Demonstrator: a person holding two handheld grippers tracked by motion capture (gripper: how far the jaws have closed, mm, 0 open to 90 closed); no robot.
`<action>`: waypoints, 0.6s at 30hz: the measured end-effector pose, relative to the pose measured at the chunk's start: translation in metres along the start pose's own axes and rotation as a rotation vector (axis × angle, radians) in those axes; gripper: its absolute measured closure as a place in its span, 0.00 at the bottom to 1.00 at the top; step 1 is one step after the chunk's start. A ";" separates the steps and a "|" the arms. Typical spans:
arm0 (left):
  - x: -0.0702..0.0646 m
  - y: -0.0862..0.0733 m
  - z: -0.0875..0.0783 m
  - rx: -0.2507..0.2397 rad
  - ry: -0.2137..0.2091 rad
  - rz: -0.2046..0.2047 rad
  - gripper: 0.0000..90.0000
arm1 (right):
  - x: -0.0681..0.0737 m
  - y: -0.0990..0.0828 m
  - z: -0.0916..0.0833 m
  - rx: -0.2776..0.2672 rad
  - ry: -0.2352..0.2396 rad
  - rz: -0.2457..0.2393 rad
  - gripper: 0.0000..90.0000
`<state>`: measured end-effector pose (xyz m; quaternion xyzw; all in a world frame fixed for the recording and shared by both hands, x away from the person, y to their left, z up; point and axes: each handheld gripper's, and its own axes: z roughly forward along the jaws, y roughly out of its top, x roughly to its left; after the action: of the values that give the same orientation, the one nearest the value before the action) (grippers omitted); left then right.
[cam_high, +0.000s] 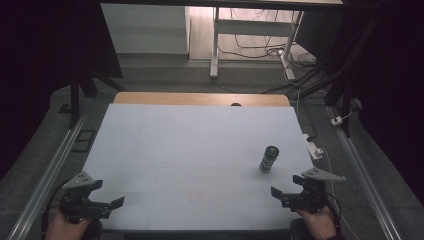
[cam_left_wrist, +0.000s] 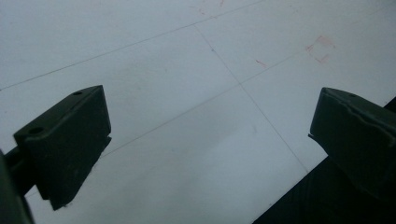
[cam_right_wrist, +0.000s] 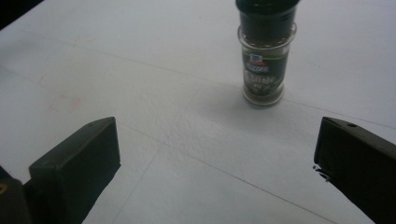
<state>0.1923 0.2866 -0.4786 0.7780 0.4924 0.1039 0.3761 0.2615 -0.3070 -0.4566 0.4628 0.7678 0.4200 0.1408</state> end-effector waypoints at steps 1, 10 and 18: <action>0.000 0.000 0.000 0.000 0.000 0.000 0.00 | 0.001 0.000 0.001 0.008 0.001 -0.005 0.00; -0.002 0.000 0.000 0.000 -0.006 0.017 0.00 | 0.002 0.000 0.002 0.021 -0.008 -0.016 0.00; -0.001 0.000 0.000 0.002 -0.011 0.016 0.00 | 0.004 0.001 0.003 0.033 -0.019 -0.035 0.00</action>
<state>0.1920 0.2854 -0.4785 0.7829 0.4841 0.1024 0.3772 0.2618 -0.3016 -0.4572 0.4555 0.7813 0.4003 0.1478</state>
